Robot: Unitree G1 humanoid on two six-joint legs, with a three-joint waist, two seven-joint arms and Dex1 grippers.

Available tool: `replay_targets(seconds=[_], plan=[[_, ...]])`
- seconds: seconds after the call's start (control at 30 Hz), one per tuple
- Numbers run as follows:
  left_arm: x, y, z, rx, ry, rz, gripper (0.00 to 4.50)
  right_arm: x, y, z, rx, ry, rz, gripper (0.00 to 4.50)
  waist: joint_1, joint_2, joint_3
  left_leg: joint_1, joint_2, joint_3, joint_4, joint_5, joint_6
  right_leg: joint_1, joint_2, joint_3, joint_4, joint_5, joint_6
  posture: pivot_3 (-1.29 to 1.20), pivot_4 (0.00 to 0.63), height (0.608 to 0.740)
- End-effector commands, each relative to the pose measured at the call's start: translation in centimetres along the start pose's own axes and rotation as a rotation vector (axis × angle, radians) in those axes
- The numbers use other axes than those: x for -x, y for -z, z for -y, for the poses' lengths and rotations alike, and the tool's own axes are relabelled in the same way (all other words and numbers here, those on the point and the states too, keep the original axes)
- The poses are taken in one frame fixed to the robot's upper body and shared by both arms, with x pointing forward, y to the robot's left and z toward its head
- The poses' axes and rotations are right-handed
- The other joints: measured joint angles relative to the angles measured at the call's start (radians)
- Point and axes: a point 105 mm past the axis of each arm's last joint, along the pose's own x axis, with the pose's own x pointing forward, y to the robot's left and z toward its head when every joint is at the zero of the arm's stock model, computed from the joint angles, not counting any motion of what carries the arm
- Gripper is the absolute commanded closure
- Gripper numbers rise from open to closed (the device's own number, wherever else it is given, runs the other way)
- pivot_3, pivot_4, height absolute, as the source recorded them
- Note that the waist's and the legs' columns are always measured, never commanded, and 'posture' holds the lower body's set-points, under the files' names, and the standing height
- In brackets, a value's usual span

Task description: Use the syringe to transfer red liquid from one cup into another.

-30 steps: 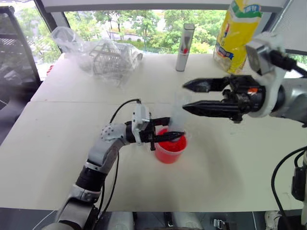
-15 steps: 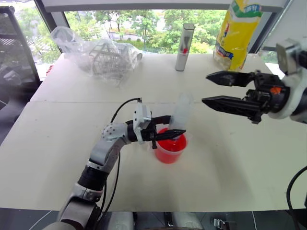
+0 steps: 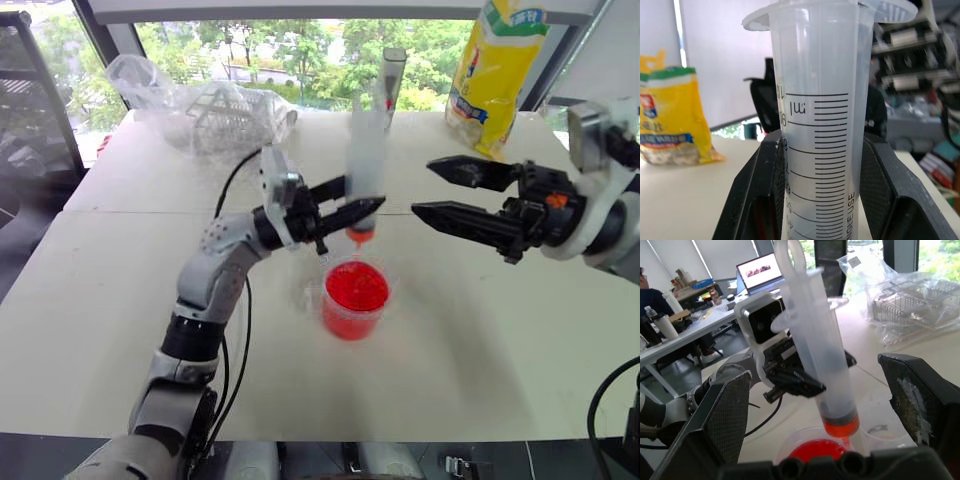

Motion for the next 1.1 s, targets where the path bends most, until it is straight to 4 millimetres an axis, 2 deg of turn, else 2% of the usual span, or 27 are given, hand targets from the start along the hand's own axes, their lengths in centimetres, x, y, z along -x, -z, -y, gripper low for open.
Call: replay_targets(seconds=[0.03,0.2,0.33,0.47,0.63,0.83,1.1], plan=[[-0.4,-2.5,-0.7,-0.012,-0.013,0.07,3.08,0.0,-0.9,-0.5,0.041,-0.011,0.038,0.1,0.0,0.0,0.0,0.0,0.0,0.0,0.0,0.0,0.0,0.0,0.0,0.0,0.0,0.0,0.0,0.0,0.15,0.74],[-0.5,-3.3,-2.0,-0.059,-0.042,0.079,3.08,-0.2,-0.8,-0.6,0.043,-0.014,0.044,0.1,0.001,0.0,0.0,0.0,-0.001,0.0,0.0,0.0,0.0,0.0,0.001,0.0,0.0,0.0,0.0,0.0,0.15,0.74],[-0.2,-2.7,-3.3,-0.111,-0.081,0.068,3.08,-0.2,-0.8,-0.6,0.043,-0.013,0.047,0.1,0.001,0.0,0.0,0.0,-0.001,0.0,0.0,0.0,0.0,0.0,0.001,0.0,0.0,0.0,0.0,0.0,0.15,0.74],[0.0,-0.7,-4.5,-0.141,-0.117,0.039,3.08,-0.2,-0.7,-0.6,0.043,-0.012,0.049,0.1,0.002,0.0,0.0,0.0,-0.001,0.0,0.0,0.0,0.0,0.0,0.0,0.0,0.0,0.0,0.0,0.0,0.15,0.74],[0.1,3.2,-4.8,-0.142,-0.135,-0.014,3.08,-0.7,-1.5,-0.2,0.065,-0.014,0.071,0.1,0.003,0.0,0.0,-0.002,-0.001,0.0,0.0,0.0,0.0,-0.001,0.0,0.0,-0.001,0.0,0.0,0.0,0.15,0.74],[-0.2,5.0,-5.1,-0.151,-0.144,-0.031,3.08,-2.7,-3.1,0.7,0.103,-0.019,0.123,0.1,0.0,0.0,0.0,-0.004,-0.001,0.0,0.0,0.0,0.0,-0.005,0.001,0.0,0.0,0.0,0.0,0.0,0.15,0.74],[0.3,6.0,-5.2,-0.163,-0.146,-0.052,3.08,-5.8,-2.1,2.5,0.16,0.007,0.097,0.1,0.003,0.001,0.0,-0.008,-0.001,0.001,0.0,0.0,0.0,-0.008,0.001,0.0,0.001,0.0,0.0,0.0,0.15,0.74]])
